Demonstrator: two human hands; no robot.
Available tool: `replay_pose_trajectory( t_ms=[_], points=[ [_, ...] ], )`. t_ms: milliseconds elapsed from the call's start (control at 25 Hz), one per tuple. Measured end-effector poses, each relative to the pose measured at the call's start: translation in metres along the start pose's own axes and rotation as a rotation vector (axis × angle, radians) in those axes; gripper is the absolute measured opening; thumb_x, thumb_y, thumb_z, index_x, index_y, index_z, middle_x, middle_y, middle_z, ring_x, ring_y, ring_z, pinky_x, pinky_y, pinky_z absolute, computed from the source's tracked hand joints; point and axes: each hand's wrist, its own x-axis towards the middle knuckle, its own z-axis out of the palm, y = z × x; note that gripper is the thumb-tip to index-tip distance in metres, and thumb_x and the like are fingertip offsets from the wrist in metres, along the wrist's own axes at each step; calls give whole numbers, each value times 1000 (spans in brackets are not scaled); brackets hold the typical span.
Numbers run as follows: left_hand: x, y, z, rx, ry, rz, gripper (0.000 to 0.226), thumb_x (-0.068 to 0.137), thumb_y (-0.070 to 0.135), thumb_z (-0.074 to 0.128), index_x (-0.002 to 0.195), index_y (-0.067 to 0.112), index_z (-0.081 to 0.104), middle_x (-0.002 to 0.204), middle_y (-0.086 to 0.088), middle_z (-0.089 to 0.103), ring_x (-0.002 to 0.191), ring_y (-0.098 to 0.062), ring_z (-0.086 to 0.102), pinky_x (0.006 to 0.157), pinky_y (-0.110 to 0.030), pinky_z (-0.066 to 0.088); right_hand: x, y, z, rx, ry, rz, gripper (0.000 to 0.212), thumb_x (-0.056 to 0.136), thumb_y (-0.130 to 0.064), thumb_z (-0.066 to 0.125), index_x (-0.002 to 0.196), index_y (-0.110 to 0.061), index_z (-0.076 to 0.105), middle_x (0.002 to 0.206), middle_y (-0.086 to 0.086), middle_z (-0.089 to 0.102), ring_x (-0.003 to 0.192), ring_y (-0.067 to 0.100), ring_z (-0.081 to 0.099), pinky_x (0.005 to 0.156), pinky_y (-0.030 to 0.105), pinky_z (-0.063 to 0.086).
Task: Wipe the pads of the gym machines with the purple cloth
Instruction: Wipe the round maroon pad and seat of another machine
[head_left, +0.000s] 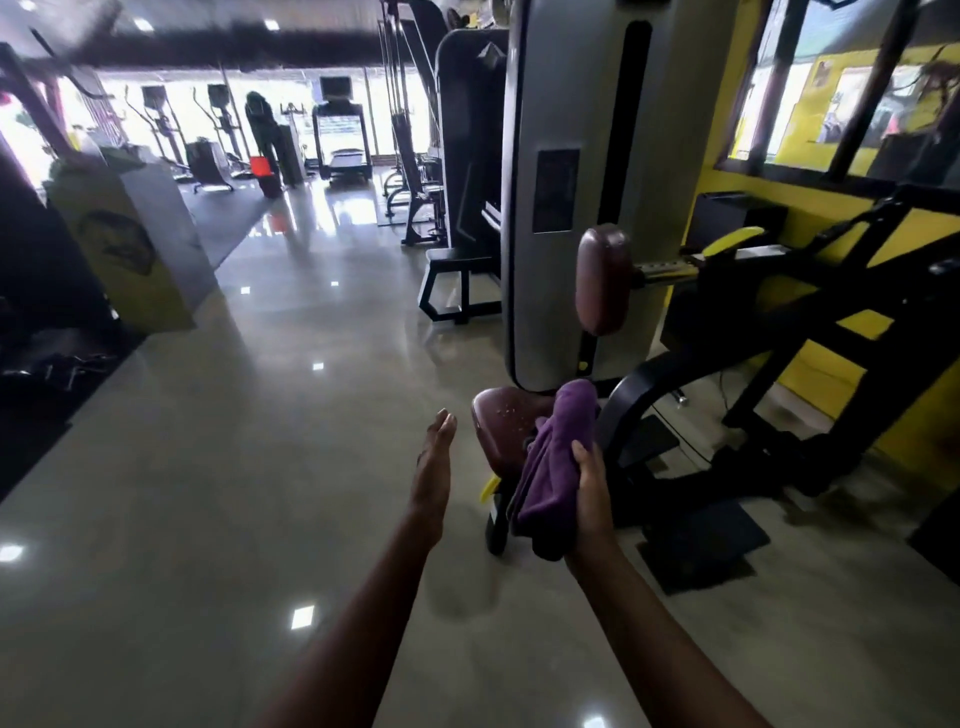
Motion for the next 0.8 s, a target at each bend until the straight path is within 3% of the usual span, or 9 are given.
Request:
replay_pose_trajectory(
  t_ms=[160, 280, 400, 480, 600, 680, 800],
  points=[
    [114, 7, -14, 12, -107, -1, 47, 100, 31, 32, 146, 17, 30, 153, -3, 31, 140, -17, 30, 107, -24, 21, 79, 22, 51, 38, 65, -24, 73, 70, -67, 57, 133, -32, 44, 130, 7, 56, 117, 27, 56, 102, 51, 42],
    [195, 16, -22, 17, -246, 5, 46, 100, 29, 34, 144, 15, 32, 151, -4, 33, 138, -17, 32, 101, -20, 25, 139, 39, 88, -3, 159, -45, 84, 63, -76, 55, 135, -35, 43, 130, 3, 56, 115, 24, 57, 94, 45, 48],
    [275, 27, -27, 74, -388, -33, 47, 99, 34, 36, 143, 17, 35, 150, -3, 34, 136, -16, 34, 99, -22, 27, 188, 52, 132, 92, 354, -84, 61, 85, -60, 43, 138, -29, 40, 130, 5, 55, 115, 26, 56, 80, 33, 49],
    [324, 33, -22, 124, -493, -36, 49, 99, 37, 36, 144, 18, 34, 150, 0, 34, 137, -15, 33, 99, -23, 26, 216, 58, 152, 152, 481, -116, 48, 96, -47, 35, 139, -27, 38, 132, 7, 53, 115, 28, 55, 84, 36, 49],
    [377, 37, -4, 127, -595, -54, 49, 99, 38, 36, 145, 19, 33, 150, 1, 34, 136, -13, 33, 101, -22, 25, 253, 62, 161, 164, 638, -157, 48, 96, -46, 36, 142, -33, 32, 141, 7, 44, 121, 31, 50, 99, 46, 42],
    [413, 34, 16, 145, -684, -60, 49, 100, 37, 36, 145, 18, 32, 150, -1, 34, 136, -14, 33, 106, -23, 25, 281, 68, 159, 167, 736, -210, 52, 91, -54, 42, 140, -38, 33, 144, 4, 42, 123, 29, 48, 102, 49, 40],
    [459, 28, 54, 189, -832, -66, 54, 99, 39, 38, 147, 19, 28, 151, -3, 34, 138, -16, 33, 114, -31, 23, 333, 75, 151, 234, 862, -232, 73, 74, -72, 47, 138, -38, 37, 140, 1, 47, 120, 25, 51, 96, 43, 43]
  ],
)
